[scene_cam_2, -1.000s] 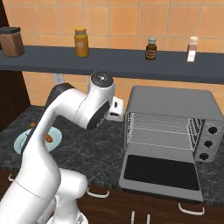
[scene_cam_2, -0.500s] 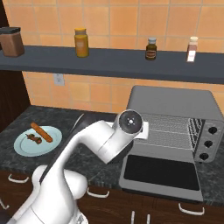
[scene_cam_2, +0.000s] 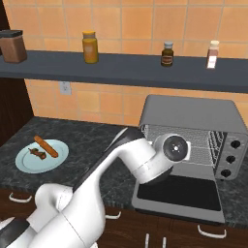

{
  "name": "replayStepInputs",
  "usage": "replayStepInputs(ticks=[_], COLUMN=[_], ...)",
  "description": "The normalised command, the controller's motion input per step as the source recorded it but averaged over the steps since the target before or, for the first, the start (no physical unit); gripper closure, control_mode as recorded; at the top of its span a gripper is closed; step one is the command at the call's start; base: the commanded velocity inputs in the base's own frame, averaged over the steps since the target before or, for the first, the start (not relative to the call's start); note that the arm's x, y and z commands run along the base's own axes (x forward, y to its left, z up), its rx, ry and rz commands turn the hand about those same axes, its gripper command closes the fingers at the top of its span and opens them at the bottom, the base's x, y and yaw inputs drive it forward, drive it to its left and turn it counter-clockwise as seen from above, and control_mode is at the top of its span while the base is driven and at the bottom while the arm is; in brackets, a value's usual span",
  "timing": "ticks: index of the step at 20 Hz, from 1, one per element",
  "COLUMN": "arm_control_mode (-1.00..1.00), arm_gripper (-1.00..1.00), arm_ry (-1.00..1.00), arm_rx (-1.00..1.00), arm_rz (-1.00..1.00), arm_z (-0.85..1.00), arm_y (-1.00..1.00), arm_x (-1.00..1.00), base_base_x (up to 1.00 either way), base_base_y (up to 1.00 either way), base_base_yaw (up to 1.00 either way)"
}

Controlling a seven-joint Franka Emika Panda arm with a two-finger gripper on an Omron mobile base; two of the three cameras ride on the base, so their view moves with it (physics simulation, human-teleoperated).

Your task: Pick up the kebab skewer and baguette bread, and place them inside the toaster oven. Close the toaster oven door and start by setting the timer.

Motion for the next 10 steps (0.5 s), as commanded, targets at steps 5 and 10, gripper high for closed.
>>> replayStepInputs(ticks=[5,10], arm_control_mode=[-1.00,-1.00], arm_gripper=[-1.00,-1.00], arm_ry=[-0.04,-0.06], arm_rx=[-0.08,-0.02], arm_rz=[-0.07,-0.10], arm_z=[-0.22,-0.03], arm_y=[-0.45,-0.29], arm_x=[0.13,0.46], base_base_x=[0.00,0.00], base_base_y=[0.00,0.00], base_base_yaw=[0.00,0.00])
